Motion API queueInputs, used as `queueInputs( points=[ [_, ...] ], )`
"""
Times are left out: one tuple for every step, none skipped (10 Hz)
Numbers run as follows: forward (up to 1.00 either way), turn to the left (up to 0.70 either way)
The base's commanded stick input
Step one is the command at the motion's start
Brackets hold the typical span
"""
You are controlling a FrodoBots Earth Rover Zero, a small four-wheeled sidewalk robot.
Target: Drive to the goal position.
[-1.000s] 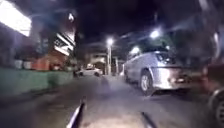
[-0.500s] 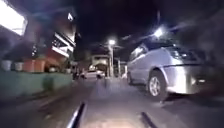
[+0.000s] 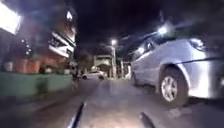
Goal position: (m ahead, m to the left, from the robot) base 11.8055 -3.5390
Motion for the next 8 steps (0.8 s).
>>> queueInputs(
  points=[
    [1.00,0.02],
    [1.00,0.02],
    [1.00,0.02],
    [1.00,0.02],
    [1.00,0.02],
    [1.00,0.02],
    [1.00,0.02],
    [1.00,0.02]
  ],
)
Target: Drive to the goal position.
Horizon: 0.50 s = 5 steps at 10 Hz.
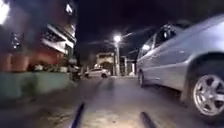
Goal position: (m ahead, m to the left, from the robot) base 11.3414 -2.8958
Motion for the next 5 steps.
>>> queueInputs(
  points=[
    [1.00,0.02],
    [1.00,0.02],
    [1.00,0.02],
    [1.00,0.02],
    [1.00,0.02]
  ],
)
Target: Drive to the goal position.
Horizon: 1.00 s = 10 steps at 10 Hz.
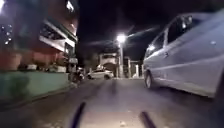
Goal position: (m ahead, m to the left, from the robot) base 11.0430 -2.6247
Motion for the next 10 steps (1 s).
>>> queueInputs(
  points=[
    [1.00,0.02],
    [1.00,0.02],
    [1.00,0.02],
    [1.00,0.02],
    [1.00,0.02],
    [1.00,0.02],
    [1.00,0.02],
    [1.00,0.02],
    [1.00,0.02],
    [1.00,0.02]
  ],
)
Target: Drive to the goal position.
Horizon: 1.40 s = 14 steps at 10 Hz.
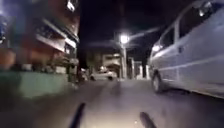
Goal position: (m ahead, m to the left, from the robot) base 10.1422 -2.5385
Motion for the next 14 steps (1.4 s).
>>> queueInputs(
  points=[
    [1.00,0.02],
    [1.00,-0.03],
    [1.00,-0.38],
    [1.00,-0.38],
    [1.00,-0.38],
    [1.00,-0.38],
    [1.00,-0.38],
    [1.00,-0.38],
    [1.00,-0.38],
    [1.00,-0.38],
    [1.00,-0.38],
    [1.00,-0.38],
    [1.00,-0.15],
    [1.00,0.02]
  ],
)
